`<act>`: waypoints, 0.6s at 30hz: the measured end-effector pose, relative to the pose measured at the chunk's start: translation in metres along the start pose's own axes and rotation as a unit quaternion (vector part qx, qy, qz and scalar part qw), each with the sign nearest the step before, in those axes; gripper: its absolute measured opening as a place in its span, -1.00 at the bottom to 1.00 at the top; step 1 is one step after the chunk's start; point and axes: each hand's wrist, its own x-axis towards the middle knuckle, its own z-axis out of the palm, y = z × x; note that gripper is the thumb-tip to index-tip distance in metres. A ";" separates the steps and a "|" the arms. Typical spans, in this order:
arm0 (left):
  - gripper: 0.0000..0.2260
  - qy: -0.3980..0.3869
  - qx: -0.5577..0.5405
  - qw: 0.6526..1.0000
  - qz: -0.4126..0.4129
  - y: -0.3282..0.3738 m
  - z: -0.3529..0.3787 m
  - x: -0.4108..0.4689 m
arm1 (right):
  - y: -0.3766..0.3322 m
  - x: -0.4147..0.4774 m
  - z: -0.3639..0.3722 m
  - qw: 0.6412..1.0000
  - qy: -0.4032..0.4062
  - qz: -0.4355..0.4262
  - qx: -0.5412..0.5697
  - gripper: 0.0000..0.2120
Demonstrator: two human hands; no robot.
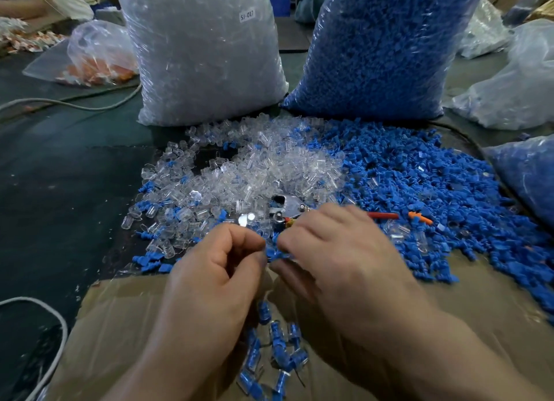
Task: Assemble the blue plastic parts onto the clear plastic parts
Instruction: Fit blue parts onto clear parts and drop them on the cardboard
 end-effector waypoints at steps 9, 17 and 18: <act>-0.64 -0.032 -0.014 0.999 -0.010 0.009 -0.010 0.000 | -0.002 -0.003 0.005 0.996 0.027 -0.045 0.066 -0.82; -0.64 -0.108 -0.096 0.989 0.008 0.013 -0.017 -0.003 | -0.019 -0.007 -0.003 0.969 -0.039 0.104 0.223 -0.74; -0.71 -0.102 -0.056 0.991 0.061 0.013 -0.017 -0.004 | -0.022 -0.008 -0.005 0.932 -0.065 0.155 0.322 -0.76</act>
